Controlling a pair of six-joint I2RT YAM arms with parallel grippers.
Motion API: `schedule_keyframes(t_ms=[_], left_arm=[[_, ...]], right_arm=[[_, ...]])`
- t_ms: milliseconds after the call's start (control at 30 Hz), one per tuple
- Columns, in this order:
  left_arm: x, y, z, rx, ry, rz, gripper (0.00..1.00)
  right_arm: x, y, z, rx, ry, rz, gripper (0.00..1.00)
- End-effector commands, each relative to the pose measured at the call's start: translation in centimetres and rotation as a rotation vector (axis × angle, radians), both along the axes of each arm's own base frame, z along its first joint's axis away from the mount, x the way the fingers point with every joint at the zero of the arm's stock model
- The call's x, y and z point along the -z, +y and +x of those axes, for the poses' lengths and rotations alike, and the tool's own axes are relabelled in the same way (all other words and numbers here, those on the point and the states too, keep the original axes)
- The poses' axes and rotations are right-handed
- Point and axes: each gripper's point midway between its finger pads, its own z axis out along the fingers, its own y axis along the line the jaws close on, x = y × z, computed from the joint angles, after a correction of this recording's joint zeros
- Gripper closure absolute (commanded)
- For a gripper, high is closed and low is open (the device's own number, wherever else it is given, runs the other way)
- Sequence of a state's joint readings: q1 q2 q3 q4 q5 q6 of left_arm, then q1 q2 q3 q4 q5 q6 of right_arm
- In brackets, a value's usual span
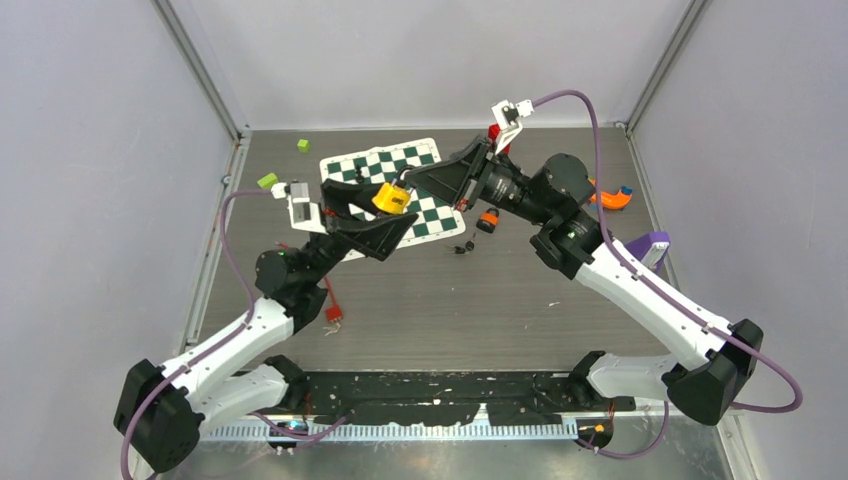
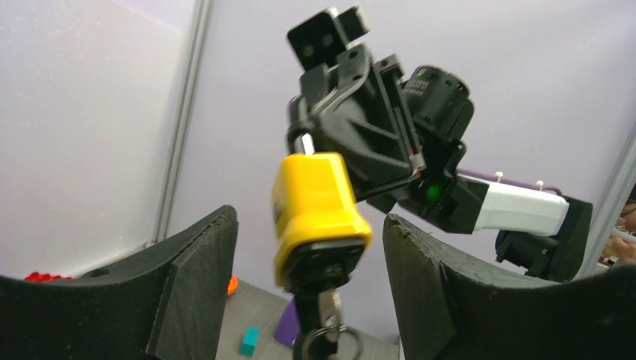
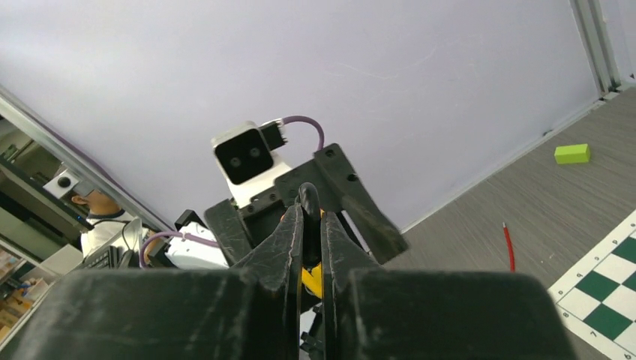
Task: Lock with the key
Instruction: Lock the lock.
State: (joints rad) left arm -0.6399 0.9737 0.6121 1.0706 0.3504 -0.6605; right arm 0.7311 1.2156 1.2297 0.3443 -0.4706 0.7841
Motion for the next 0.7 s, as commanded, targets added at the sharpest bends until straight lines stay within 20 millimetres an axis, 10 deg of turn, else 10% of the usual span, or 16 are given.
schedule_keyframes(t_ms=[0,667], left_arm=[[-2.91,1.75,-1.42,-0.041,-0.116,-0.131,0.34],[-2.75,2.39,-1.02,-0.025,-0.042,-0.231,0.85]], right_arm=[[-3.51,-1.57,-0.67,0.045,-0.048,0.116,0.95],[-3.42,-1.48,-1.09,0.013,-0.042,0.150,0.95]])
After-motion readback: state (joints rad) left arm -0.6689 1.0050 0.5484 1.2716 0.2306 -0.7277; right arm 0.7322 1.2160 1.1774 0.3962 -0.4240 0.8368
